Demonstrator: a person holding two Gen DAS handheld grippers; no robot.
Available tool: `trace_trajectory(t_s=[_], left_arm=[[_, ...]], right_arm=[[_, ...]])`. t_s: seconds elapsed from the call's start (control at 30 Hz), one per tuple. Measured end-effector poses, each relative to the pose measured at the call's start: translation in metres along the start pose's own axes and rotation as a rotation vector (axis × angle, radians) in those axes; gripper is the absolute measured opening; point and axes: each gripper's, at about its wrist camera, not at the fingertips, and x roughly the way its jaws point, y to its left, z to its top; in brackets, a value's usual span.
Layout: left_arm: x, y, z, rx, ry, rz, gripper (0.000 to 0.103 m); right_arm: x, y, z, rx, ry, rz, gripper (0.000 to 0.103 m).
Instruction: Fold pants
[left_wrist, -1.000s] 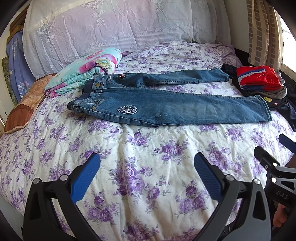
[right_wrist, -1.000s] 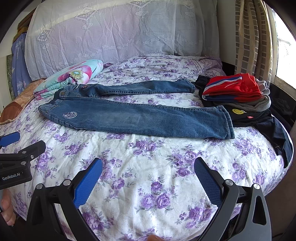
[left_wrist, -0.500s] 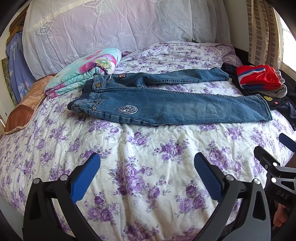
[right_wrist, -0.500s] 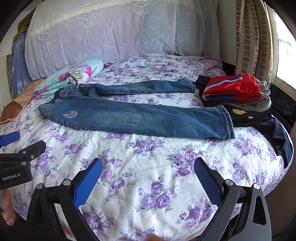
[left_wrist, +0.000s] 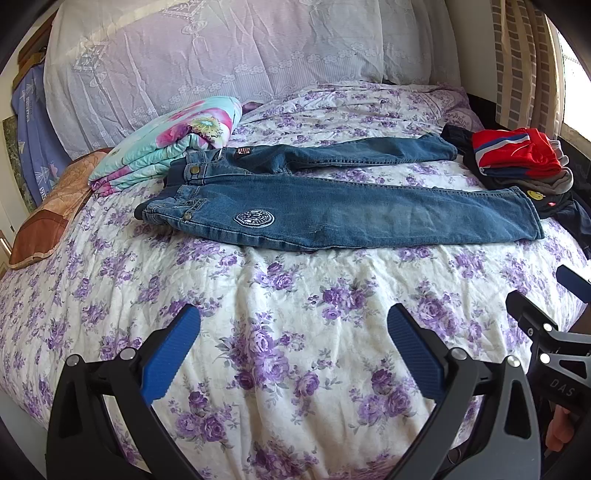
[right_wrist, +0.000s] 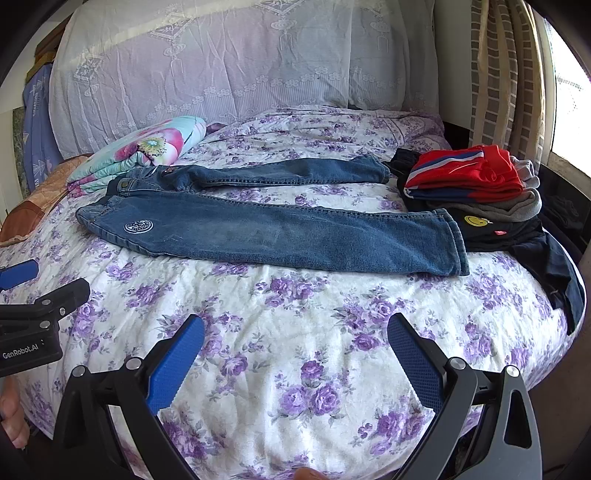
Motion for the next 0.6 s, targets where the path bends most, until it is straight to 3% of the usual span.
trace_trajectory(t_s=[0.4,0.47,0.6], left_arm=[[0.007,0.004,0.001,0.009,0.017,-0.016,0.099],[0.013,0.014,0.002,-0.002,0.039,-0.053,0.099],[0.027,0.055,0.009,-0.056,0.071,-0.04,0.099]], right_arm=[[0.003,-0.001,-0.001,0.001,0.008,0.002,0.1],[0.005,0.0,-0.001,-0.004,0.011,0.011,0.1],[0.011,0.009,-0.001,-0.034,0.012,0.042,0.1]])
